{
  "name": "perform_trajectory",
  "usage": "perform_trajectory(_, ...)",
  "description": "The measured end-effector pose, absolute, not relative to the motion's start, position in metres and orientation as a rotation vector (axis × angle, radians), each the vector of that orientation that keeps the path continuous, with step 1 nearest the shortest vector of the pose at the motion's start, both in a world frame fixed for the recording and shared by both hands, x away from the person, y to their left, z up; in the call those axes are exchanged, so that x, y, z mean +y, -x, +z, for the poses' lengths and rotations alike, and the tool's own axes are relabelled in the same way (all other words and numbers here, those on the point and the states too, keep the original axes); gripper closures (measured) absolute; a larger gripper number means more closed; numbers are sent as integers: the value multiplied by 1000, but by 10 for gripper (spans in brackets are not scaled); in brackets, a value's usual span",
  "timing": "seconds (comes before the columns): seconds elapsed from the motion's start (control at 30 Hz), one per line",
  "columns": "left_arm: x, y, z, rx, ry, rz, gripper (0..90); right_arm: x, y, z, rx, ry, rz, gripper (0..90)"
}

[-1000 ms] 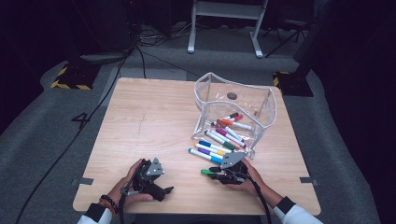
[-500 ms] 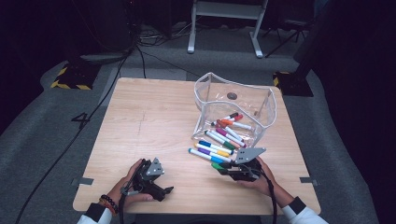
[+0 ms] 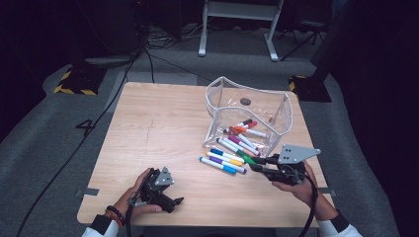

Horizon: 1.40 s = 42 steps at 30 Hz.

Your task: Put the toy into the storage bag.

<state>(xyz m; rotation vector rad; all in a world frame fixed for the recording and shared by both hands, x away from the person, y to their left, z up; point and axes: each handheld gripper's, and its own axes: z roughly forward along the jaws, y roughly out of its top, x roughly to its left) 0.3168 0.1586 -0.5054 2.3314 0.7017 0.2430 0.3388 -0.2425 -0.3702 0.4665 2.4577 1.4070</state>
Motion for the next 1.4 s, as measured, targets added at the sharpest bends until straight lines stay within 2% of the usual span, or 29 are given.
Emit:
perform_trajectory(0.4,159,-317,-505,701,-2331,243,5,-252,-361,-284,2328,-450,1408,745)
perform_trajectory(0.7,159,-317,-505,697,-2332,241,5,-240,-393,-259,2324,-473,1341,745)
perform_trajectory(1.03,159,-317,-505,697,-2332,241,5,-224,-447,-256,2355,-543,1239,745)
perform_trajectory(1.23,159,-317,-505,696,-2332,241,5,-219,-483,-276,2425,-619,1158,745)
perform_trajectory(1.4,159,-317,-505,696,-2332,241,5,-216,-498,-294,2452,-656,1068,745)
